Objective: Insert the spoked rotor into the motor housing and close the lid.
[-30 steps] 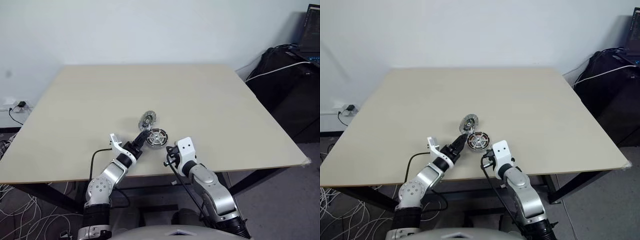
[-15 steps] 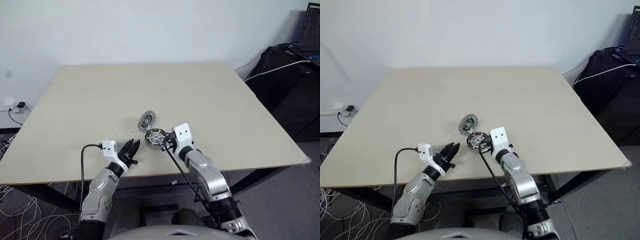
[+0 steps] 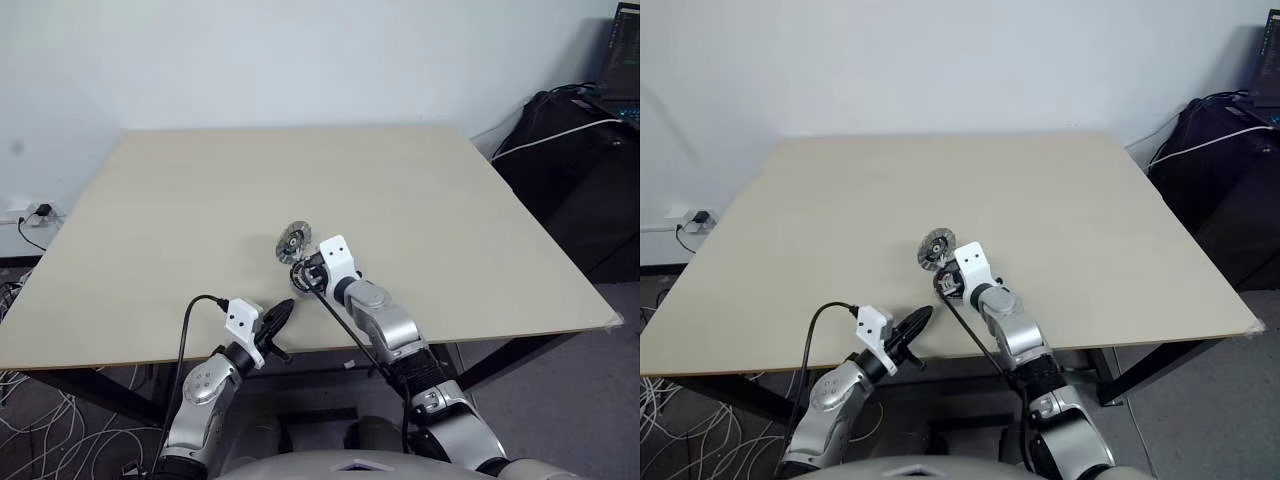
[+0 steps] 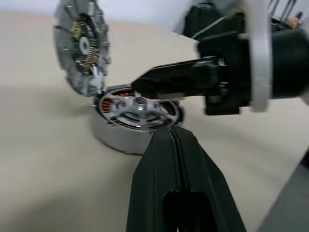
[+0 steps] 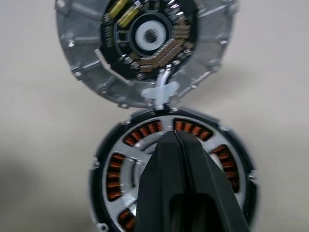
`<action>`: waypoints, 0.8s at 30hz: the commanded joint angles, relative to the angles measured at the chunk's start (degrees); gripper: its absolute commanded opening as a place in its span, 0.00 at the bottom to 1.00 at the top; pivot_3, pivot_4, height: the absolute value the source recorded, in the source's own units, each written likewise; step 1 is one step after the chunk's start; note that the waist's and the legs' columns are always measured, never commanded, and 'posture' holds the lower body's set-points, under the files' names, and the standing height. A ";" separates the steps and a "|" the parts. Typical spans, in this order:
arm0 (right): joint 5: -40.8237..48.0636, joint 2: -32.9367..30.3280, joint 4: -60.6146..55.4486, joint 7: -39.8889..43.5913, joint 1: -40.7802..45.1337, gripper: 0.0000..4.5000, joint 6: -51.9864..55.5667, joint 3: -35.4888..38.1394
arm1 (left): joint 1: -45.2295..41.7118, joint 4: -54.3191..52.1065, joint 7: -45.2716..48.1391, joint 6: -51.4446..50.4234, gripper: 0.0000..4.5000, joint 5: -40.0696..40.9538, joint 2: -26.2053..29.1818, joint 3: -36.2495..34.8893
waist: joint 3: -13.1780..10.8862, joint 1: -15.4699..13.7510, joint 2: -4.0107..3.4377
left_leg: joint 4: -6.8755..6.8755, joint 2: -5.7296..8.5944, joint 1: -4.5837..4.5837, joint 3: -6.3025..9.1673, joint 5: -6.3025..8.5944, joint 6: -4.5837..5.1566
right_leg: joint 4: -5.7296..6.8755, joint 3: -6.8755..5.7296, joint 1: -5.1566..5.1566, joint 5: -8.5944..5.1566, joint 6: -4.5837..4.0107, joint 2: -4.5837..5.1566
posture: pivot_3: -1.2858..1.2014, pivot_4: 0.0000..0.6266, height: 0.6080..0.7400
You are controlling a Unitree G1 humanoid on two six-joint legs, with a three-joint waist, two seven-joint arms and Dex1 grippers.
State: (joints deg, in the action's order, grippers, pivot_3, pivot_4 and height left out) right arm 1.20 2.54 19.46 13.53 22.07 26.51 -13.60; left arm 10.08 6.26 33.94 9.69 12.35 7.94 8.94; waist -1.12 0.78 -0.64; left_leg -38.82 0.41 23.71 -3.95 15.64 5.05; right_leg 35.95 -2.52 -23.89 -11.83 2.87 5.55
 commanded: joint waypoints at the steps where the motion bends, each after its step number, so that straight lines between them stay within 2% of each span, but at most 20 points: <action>1: -0.23 0.71 2.46 0.65 1.75 0.00 -0.35 0.09 | -0.95 -0.59 1.12 1.31 0.01 0.08 0.03 0.48 | 0.04 0.04 -0.06 | 0.00 0.00 0.00 0.00 0.00 0.00 | 0.00 0.00 0.00 0.00 0.00 0.00 | 0.52 0.00 1.00; 7: -1.65 -0.12 6.43 1.03 1.56 0.00 2.40 -0.85 | -1.28 -0.13 1.91 0.84 0.01 0.15 0.10 0.68 | 0.59 0.32 -0.45 | 0.00 0.00 -0.14 0.00 0.00 0.01 | 0.03 0.00 0.12 0.00 0.00 -0.01 | 0.52 0.00 1.00; 13: -0.65 -4.09 -6.32 8.30 -1.39 0.00 -0.54 -3.29 | -1.83 1.45 2.16 3.04 0.01 -0.20 -0.26 0.54 | 0.64 0.05 -0.55 | -0.01 0.00 -0.13 0.00 0.01 0.03 | 0.03 -0.03 0.13 -0.01 0.01 -0.01 | 0.52 0.00 1.00; 16: -0.98 -8.70 -13.53 13.13 -2.38 0.13 1.15 -5.70 | -2.38 2.91 2.55 4.08 0.00 -0.19 -0.42 0.53 | 0.56 -0.12 -0.54 | -0.01 0.01 -0.06 0.00 0.01 0.05 | -0.01 -0.05 0.09 -0.01 0.01 -0.02 | 0.52 0.00 1.00; 24: -3.83 -16.42 -17.57 20.63 0.24 0.69 2.89 -11.23 | -3.16 5.00 3.60 4.79 0.00 0.01 -1.08 0.79 | 0.50 -0.15 -0.47 | -0.07 -0.01 -0.08 0.01 0.02 0.06 | 0.01 -0.10 0.11 -0.01 0.02 -0.05 | 0.52 0.00 1.00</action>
State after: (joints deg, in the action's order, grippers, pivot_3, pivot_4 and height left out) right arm -1.72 -13.58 4.03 32.84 20.20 29.56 -24.10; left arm 7.94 11.58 37.09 13.12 12.16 6.96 9.65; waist -0.62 0.63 -1.11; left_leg -38.90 0.40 23.64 -3.93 15.65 5.11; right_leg 35.96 -2.63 -23.78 -11.84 2.89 5.50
